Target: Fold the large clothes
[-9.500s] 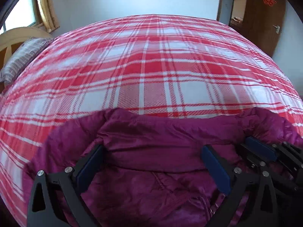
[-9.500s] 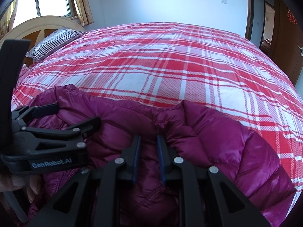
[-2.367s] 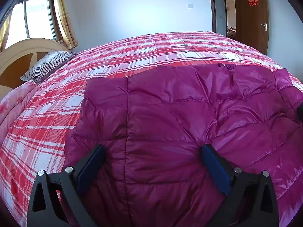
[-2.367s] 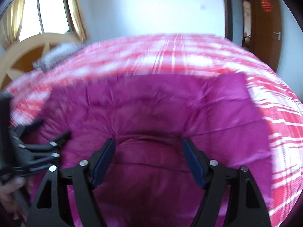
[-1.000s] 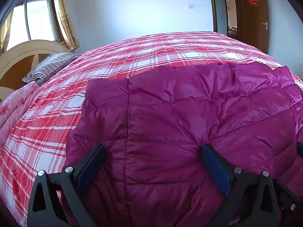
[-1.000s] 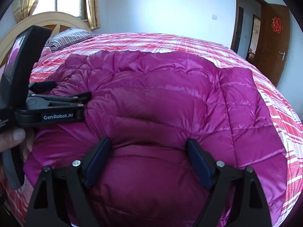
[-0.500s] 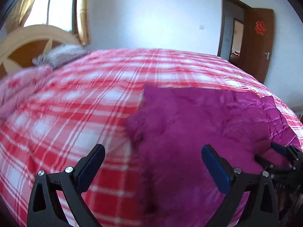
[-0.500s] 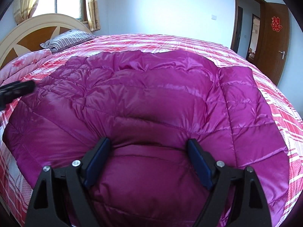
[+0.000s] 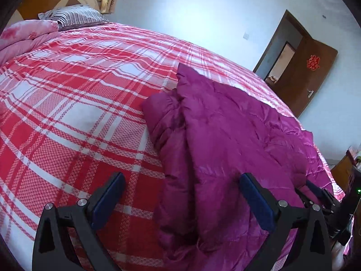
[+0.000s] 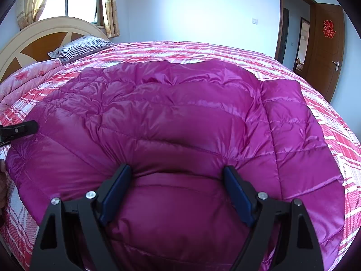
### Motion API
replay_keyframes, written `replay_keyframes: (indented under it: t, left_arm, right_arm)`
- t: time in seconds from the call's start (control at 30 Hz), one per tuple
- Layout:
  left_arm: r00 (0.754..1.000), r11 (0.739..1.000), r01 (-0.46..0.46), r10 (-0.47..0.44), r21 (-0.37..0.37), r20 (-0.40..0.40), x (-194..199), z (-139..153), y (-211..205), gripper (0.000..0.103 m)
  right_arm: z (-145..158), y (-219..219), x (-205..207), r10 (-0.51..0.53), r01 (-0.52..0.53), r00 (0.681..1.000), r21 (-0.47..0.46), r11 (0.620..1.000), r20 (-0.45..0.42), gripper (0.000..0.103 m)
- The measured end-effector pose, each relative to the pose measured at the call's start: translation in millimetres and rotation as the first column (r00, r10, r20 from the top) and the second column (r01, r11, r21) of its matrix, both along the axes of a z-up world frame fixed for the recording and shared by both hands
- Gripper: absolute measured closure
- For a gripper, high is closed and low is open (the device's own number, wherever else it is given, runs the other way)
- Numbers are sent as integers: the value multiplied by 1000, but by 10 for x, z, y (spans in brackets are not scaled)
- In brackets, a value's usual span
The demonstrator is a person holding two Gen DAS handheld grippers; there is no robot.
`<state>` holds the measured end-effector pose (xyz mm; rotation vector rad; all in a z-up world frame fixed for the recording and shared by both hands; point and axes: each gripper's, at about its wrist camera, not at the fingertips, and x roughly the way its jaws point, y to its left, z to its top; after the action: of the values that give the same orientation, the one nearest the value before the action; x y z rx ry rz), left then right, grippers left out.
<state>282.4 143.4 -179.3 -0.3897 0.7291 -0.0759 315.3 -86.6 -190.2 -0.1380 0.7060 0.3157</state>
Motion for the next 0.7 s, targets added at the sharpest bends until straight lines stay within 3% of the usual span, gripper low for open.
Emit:
replay_keyframes:
  t: [0.07, 0.1, 0.27, 0.37, 0.43, 0.53, 0.6, 0.7]
  left_arm:
    - [999, 997, 52, -52, -52, 3, 2, -10, -21, 34]
    - [997, 993, 78, -79, -87, -1, 9, -31, -34, 39]
    - [995, 990, 100, -100, -94, 13, -4, -41, -71, 44]
    - [994, 988, 107, -105, -112, 20, -15, -45, -43, 45]
    - [994, 987, 105, -103, -123, 26, -9, -51, -23, 45]
    - [994, 985, 111, -107, -132, 35, -33, -61, -29, 45]
    - [988, 974, 152, -145, -167, 51, -48, -41, -35, 67]
    - [983, 972, 174, -162, -160, 82, -108, 75, -109, 75]
  right_arm:
    - [-3, -2, -1, 0, 0, 1000, 1, 1000, 1, 17]
    - [-3, 1, -2, -1, 1, 1000, 0, 1000, 2, 17]
    - [17, 0, 0, -2, 2, 1000, -5, 1000, -5, 18]
    - [150, -19, -12, -24, 25, 999, 35, 999, -35, 29]
    - [239, 3, -39, -35, 37, 999, 59, 998, -24, 31]
    - [183, 123, 32, -52, 52, 997, -3, 999, -52, 31]
    - [90, 194, 54, -50, 48, 998, -56, 997, -36, 30]
    - [31, 263, 34, -42, 41, 999, -111, 993, -7, 30]
